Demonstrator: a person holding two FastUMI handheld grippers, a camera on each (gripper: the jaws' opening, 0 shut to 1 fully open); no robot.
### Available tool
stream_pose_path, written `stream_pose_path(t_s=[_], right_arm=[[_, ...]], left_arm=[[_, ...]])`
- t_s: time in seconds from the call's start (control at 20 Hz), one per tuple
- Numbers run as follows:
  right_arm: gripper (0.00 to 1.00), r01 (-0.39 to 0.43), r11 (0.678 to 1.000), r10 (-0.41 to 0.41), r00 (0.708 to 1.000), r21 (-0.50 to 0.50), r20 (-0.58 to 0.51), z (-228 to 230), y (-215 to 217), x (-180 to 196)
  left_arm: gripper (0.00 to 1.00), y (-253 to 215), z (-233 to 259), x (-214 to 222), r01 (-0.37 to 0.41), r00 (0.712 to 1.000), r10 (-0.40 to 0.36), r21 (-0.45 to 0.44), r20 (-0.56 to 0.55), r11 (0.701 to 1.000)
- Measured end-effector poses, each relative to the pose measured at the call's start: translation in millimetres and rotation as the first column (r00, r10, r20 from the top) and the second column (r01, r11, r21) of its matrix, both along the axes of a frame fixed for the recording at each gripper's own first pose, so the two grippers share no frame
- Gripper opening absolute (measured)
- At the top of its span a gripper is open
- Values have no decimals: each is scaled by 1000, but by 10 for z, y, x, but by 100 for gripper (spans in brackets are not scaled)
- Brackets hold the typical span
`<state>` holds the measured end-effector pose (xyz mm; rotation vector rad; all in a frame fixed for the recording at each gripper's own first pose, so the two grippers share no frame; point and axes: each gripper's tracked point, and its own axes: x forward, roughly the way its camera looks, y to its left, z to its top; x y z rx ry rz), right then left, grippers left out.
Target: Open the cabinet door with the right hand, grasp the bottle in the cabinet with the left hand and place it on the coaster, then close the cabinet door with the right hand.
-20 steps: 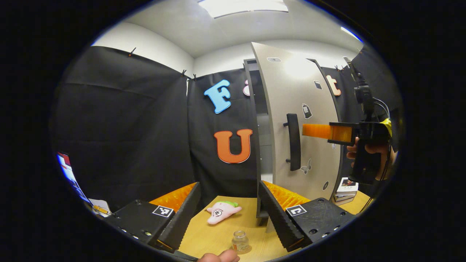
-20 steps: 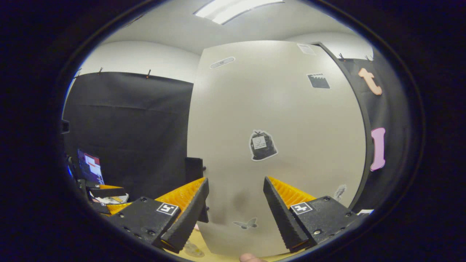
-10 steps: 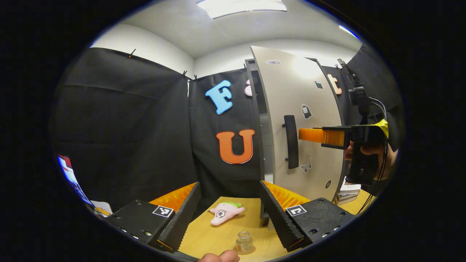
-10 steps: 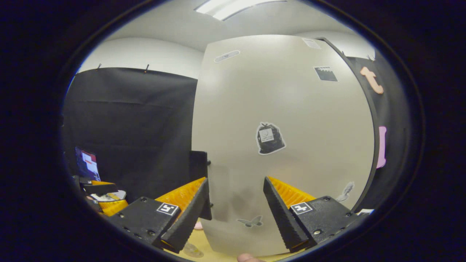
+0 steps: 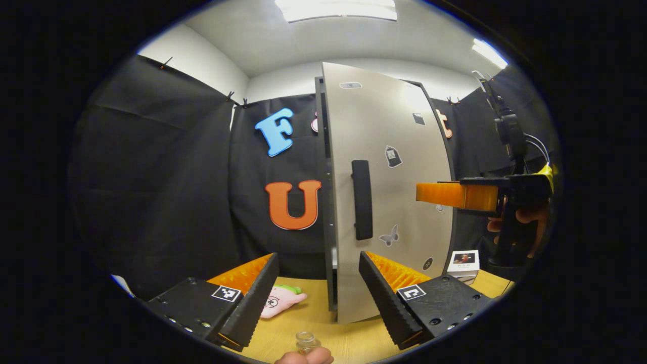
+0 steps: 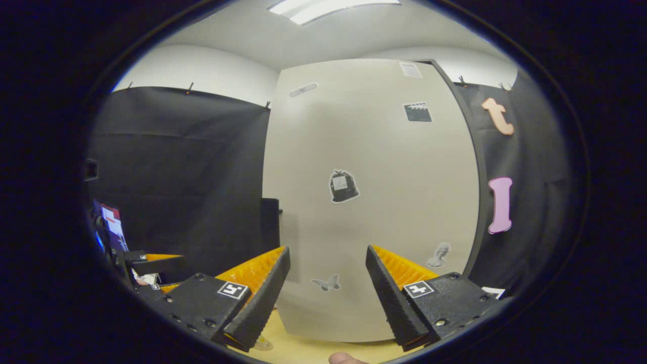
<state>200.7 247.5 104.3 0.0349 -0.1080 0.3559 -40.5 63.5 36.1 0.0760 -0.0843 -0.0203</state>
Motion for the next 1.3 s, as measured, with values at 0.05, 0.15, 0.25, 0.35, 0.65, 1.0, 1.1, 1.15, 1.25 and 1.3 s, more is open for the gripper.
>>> stream_pose_path(t_s=[0.05, 0.15, 0.25, 0.35, 0.65, 1.0, 1.1, 1.15, 1.25, 1.3], right_arm=[[97, 25, 1000, -25, 1000, -13, -3, -27, -86, -53], [97, 72, 997, -72, 997, -28, -2, -57, -250, -161], [97, 131, 991, -131, 991, -20, -9, -89, -419, -218], [94, 221, 975, -221, 974, -14, -41, -193, -621, -199], [95, 477, 879, -464, 861, 11, -210, -685, -1127, -267], [97, 453, 891, -438, 870, 15, -227, -745, -899, -292], [96, 433, 901, -419, 880, 18, -223, -725, -856, -265], [97, 430, 902, -417, 883, 17, -217, -713, -852, -259], [97, 420, 907, -407, 889, 21, -210, -690, -835, -260], [97, 417, 909, -404, 891, 22, -208, -685, -832, -262]], left_arm=[[96, -79, 26, 46, 22, 1000, -22, 1, 6, 1000], [96, -244, 72, 143, 72, 997, -72, 0, 19, 997], [96, -361, 117, 225, 100, 995, -100, 2, 25, 995], [96, -478, 136, 307, 121, 993, -120, -18, 16, 993], [96, -565, 115, 510, 107, 993, -113, -131, -40, 986], [95, -480, 11, 605, 0, 995, -8, -80, -96, 997], [95, -530, 24, 596, 11, 996, -16, -56, -85, 998], [95, -544, 42, 589, 13, 997, -16, -46, -77, 999], [95, -550, 66, 603, 9, 997, -12, -40, -72, 999], [95, -543, 68, 624, 5, 998, -8, -46, -70, 999]])
